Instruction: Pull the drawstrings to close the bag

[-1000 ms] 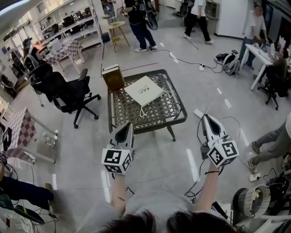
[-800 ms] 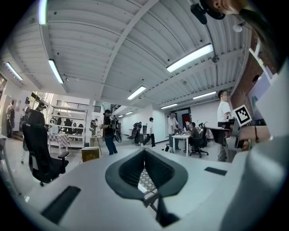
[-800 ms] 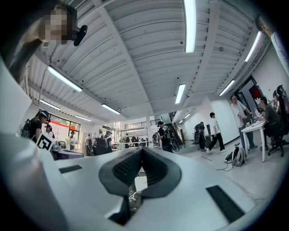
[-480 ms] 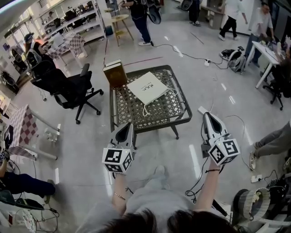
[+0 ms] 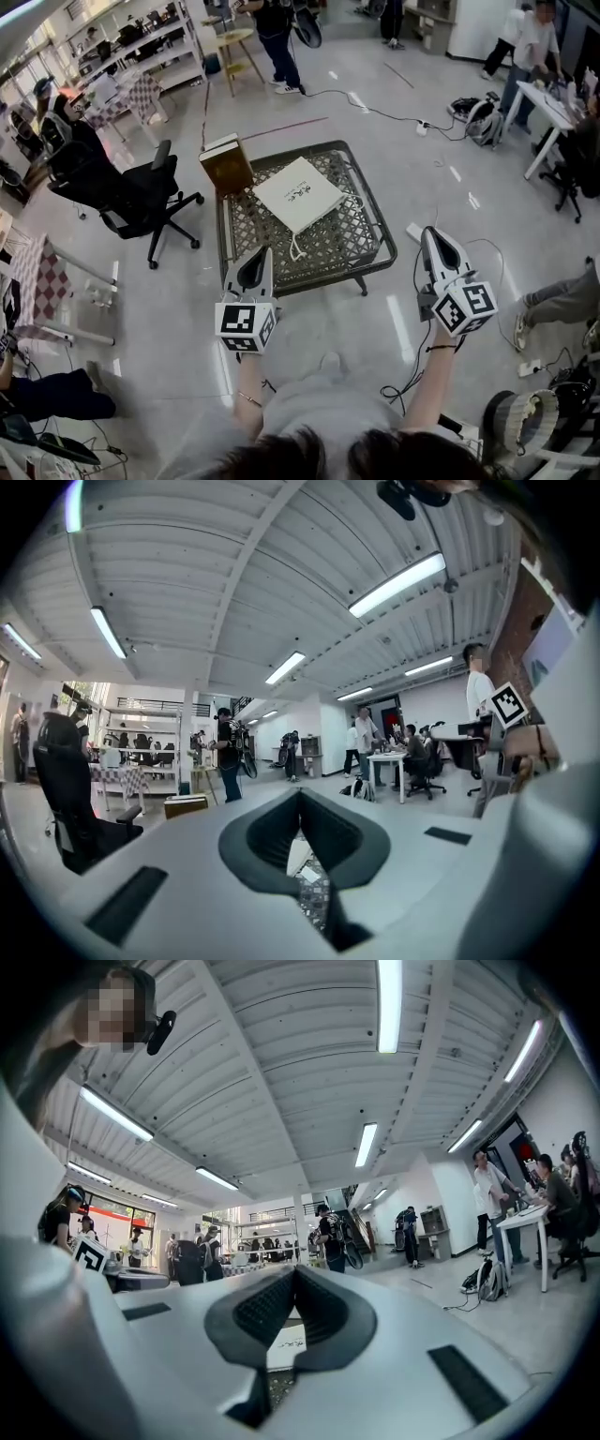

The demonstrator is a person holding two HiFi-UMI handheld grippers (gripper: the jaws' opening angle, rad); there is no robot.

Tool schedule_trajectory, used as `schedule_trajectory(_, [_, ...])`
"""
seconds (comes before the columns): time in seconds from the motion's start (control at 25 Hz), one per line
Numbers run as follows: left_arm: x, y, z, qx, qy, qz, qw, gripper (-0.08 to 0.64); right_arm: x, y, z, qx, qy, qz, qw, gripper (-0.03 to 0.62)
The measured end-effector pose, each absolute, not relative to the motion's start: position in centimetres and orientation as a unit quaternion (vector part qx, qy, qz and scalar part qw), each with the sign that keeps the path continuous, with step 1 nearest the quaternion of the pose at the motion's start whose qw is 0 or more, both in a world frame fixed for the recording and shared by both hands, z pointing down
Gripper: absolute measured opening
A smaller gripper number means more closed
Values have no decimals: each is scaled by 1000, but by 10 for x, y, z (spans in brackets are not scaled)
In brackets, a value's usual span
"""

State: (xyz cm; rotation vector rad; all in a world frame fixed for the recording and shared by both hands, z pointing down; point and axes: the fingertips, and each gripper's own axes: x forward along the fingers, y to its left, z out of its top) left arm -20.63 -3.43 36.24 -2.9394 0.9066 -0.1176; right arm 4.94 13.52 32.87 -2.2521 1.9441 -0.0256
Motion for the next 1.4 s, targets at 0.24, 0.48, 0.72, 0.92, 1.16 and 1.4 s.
schedule_trajectory(0.24, [-181,-65,367,-959,279,-34,21,25,69,111,330,-761,643,-9,81,21])
schedule_trajectory(0.48, [-158,-85,373,-965,261,-31,13,25,73,94,338,-763,642,-13,77,21])
schedule_trajectory(0.72, [-139,-95,379,-968,249,-32,9,25,88,83,339,-768,635,-14,83,21])
schedule_trajectory(0.92, [-123,-101,379,-969,245,-31,10,25,99,73,343,-764,639,-18,84,21])
schedule_trajectory(1.16, [-113,-112,386,-965,260,-40,2,25,114,52,350,-755,650,-32,83,21])
schedule_trajectory(1.4, [-90,-134,394,-957,286,-50,-6,25,148,18,358,-738,668,-44,80,21])
